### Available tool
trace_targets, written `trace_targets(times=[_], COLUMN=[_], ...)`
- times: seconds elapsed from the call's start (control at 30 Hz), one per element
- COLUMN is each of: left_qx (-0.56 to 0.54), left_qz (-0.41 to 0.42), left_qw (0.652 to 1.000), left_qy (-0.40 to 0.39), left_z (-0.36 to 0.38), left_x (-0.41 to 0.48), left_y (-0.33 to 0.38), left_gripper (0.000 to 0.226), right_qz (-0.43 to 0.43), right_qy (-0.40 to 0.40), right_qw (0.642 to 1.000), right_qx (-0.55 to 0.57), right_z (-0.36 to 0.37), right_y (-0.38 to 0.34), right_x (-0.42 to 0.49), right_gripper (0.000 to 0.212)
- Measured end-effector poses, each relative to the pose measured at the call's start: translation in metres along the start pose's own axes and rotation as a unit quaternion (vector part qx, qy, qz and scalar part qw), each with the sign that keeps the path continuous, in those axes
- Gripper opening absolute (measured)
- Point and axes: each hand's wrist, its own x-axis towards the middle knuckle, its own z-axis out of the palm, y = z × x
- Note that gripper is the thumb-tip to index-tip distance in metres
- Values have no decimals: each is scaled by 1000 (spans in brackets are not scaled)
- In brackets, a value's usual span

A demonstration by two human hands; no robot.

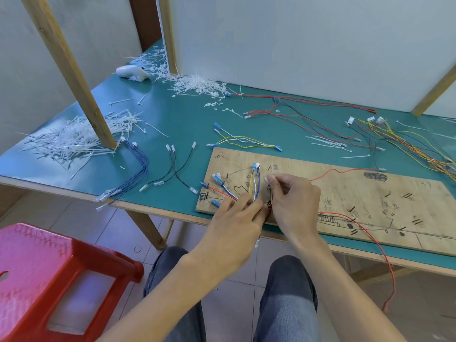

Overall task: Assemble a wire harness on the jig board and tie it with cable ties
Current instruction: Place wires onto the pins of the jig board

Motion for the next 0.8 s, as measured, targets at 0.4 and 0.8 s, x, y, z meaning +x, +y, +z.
trace_targets(times=[0.4, 0.8], left_qx=[-13, -26], left_qz=[-25, -72], left_qw=[1000, 997], left_qy=[5, -17], left_z=[0, -2], left_x=[-4, -5], left_y=[1, 1], left_gripper=[54, 84], right_qz=[-43, -133], right_qy=[-87, -219], right_qw=[987, 914], right_qx=[-125, -314], right_z=[2, -25], right_y=[-3, 15], right_x=[-23, -59], right_gripper=[17, 79])
